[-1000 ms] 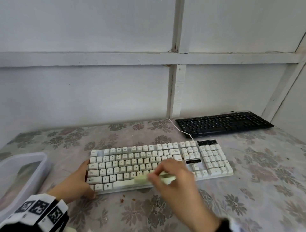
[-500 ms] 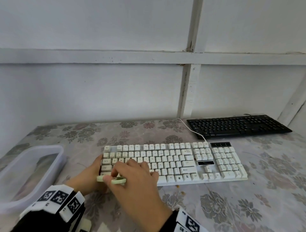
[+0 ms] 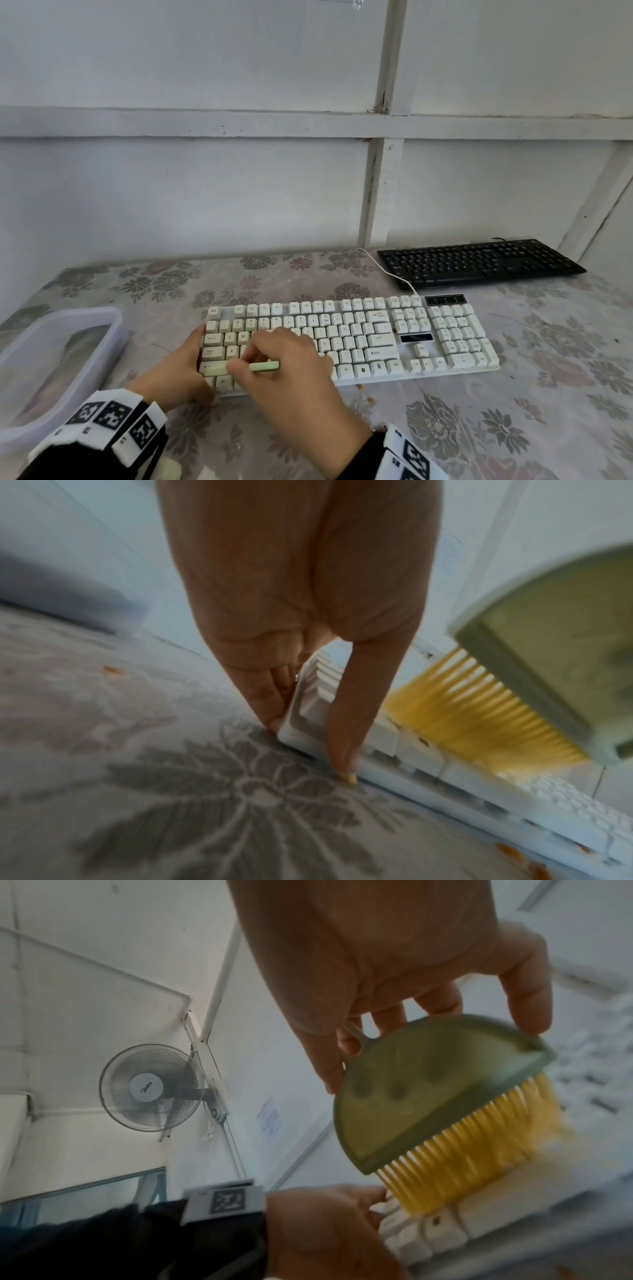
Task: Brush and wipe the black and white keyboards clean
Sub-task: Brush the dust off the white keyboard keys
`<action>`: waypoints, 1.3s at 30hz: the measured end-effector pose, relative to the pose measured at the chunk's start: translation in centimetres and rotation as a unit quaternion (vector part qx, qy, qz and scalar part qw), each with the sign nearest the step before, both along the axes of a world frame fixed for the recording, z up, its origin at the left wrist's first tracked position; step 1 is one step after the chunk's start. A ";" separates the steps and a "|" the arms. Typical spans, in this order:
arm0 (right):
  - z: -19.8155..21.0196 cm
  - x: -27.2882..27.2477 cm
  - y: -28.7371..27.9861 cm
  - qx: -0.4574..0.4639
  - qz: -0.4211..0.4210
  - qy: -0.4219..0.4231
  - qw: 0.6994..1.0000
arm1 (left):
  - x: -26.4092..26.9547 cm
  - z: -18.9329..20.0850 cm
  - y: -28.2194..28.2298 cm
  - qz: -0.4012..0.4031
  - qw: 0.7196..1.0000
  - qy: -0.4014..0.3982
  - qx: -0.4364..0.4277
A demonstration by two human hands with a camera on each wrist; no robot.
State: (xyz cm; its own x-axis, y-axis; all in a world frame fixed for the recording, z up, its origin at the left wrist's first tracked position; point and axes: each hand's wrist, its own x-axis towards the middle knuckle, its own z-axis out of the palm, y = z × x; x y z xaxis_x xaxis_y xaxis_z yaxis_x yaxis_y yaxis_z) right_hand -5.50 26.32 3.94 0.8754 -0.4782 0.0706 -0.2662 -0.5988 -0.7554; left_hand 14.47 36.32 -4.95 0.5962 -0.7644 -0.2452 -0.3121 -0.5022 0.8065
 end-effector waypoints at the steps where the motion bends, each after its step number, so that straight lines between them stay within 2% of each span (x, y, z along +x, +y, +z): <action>1: -0.1 -0.1 -0.3 0.002 -0.007 0.005 1.000 | -0.1 0.1 0.0 0.002 1.000 0.006 0.001; 5: 0.1 -0.7 -1.9 -0.055 -0.048 0.030 0.997 | -0.3 0.4 0.0 0.003 1.000 0.021 0.013; 7: 0.2 -0.7 -2.1 -0.077 -0.053 0.010 0.996 | -0.3 0.5 0.0 0.004 1.000 0.022 0.015; 11: -0.1 -0.5 -1.1 0.019 -0.005 -0.049 0.999 | -0.4 0.5 -0.1 0.010 1.000 0.020 0.014; 16: -0.7 -1.5 -2.8 -0.050 -0.058 -0.005 0.997 | -0.6 0.7 0.0 0.005 0.999 0.033 0.003; 18: -0.8 -1.8 -3.4 -0.080 -0.077 -0.012 0.994 | -0.6 0.7 0.0 0.003 0.999 0.034 0.003; 22: -1.0 -2.4 -3.3 -0.018 -0.044 -0.065 0.997 | -0.8 0.8 0.0 0.015 0.999 0.036 0.006; 25: -1.7 -3.2 -3.7 -0.004 -0.054 -0.058 0.997 | -1.0 1.1 -0.1 0.018 0.999 0.038 0.013; 27: -2.1 -3.6 -4.2 -0.018 -0.072 -0.057 0.996 | -1.0 1.2 -0.2 0.017 0.999 0.036 0.021; 30: -2.3 -4.0 -4.6 -0.088 -0.098 -0.033 0.991 | -1.1 1.2 -0.2 0.026 0.999 0.036 0.027; 32: -2.2 -4.0 -4.6 -0.109 -0.099 -0.049 0.988 | -1.1 1.2 -0.2 0.027 0.999 0.031 0.033; 36: -2.1 -4.0 -4.4 -0.019 -0.048 -0.091 0.994 | -1.2 1.4 -0.2 0.028 0.998 0.035 0.034; 39: -2.4 -4.5 -4.8 -0.035 -0.074 -0.064 0.995 | -1.2 1.4 -0.1 0.024 0.998 0.039 0.035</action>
State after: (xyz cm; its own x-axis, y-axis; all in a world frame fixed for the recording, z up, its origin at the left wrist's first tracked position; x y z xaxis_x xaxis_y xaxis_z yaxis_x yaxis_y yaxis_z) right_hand -10.00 21.54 1.58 0.7778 -0.5910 0.2137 -0.2598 -0.6121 -0.7469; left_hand 13.29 36.21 -3.57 0.6083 -0.7149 -0.3447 -0.2236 -0.5711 0.7899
